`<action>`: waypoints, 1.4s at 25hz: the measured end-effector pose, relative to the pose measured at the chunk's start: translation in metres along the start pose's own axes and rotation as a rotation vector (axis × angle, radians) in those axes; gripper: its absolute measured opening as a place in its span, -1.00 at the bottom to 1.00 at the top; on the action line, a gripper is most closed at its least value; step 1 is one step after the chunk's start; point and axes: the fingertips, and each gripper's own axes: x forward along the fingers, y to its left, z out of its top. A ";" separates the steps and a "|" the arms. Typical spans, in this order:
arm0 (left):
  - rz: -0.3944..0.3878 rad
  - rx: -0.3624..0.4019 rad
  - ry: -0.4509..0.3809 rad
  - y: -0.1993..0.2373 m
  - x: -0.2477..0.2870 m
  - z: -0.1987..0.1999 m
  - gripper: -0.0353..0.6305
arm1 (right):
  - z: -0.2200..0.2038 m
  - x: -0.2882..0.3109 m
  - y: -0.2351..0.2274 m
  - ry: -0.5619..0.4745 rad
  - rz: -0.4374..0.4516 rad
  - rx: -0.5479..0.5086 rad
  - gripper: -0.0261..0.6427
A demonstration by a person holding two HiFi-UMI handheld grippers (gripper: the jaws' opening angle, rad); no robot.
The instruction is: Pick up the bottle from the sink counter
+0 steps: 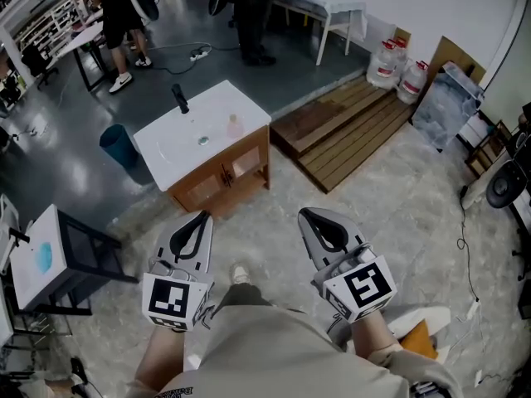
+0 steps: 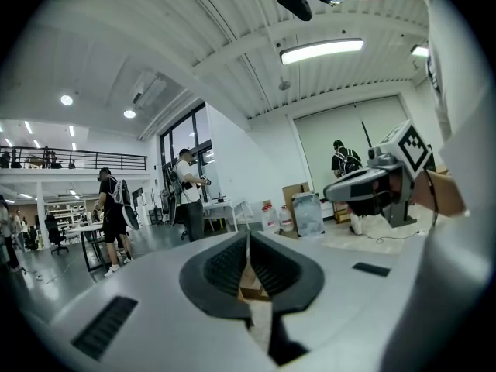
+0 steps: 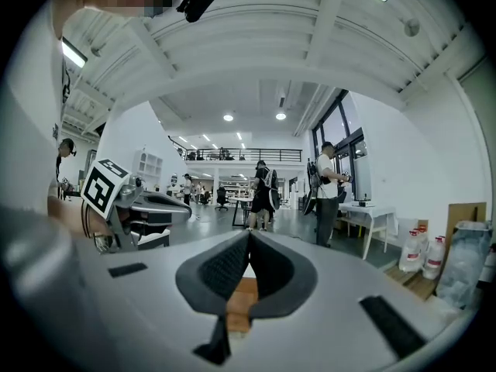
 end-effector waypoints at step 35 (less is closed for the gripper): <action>-0.110 -0.031 0.057 0.142 0.180 -0.047 -0.85 | -0.020 0.228 -0.089 0.060 -0.020 0.070 -0.93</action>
